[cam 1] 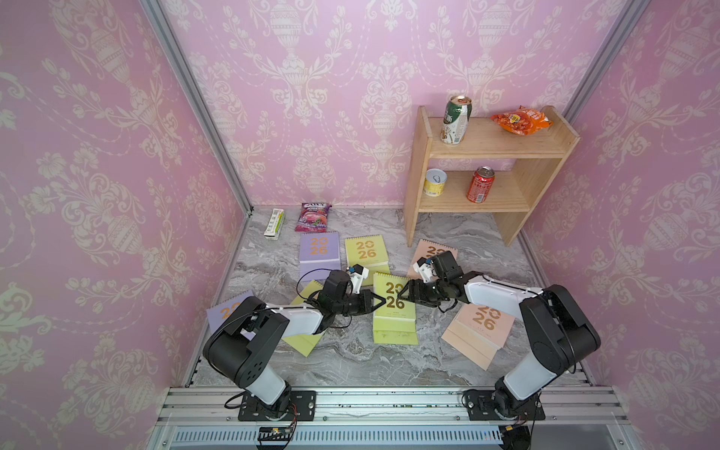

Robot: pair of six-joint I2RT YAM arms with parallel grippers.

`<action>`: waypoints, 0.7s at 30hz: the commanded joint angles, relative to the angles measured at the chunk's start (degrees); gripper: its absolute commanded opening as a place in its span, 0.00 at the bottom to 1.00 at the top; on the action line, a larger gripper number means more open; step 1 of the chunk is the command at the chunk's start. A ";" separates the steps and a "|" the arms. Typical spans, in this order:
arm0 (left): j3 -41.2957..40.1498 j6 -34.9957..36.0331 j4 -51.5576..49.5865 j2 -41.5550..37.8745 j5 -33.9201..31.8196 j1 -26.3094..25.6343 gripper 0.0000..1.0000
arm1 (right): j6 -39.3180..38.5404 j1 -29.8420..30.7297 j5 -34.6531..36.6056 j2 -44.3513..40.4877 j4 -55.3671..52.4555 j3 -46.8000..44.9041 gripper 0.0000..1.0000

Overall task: Stack the calendars
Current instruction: Pick up the calendar at the center of the board, then place the calendar at the center of the board.

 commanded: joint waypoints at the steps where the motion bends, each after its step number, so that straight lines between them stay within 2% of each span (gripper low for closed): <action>1: -2.53 2.23 -1.90 -2.45 -0.76 -0.44 0.00 | -1.99 0.20 3.33 -5.06 -3.92 -1.56 0.73; 9: -9.06 -2.05 0.97 -4.23 -2.56 -0.42 0.00 | -3.14 -0.61 8.04 -13.55 -8.67 -3.71 0.80; 21: -8.20 -2.75 -4.53 2.04 -2.47 -0.46 0.00 | -1.55 -2.65 13.38 -14.95 -11.83 -3.51 0.83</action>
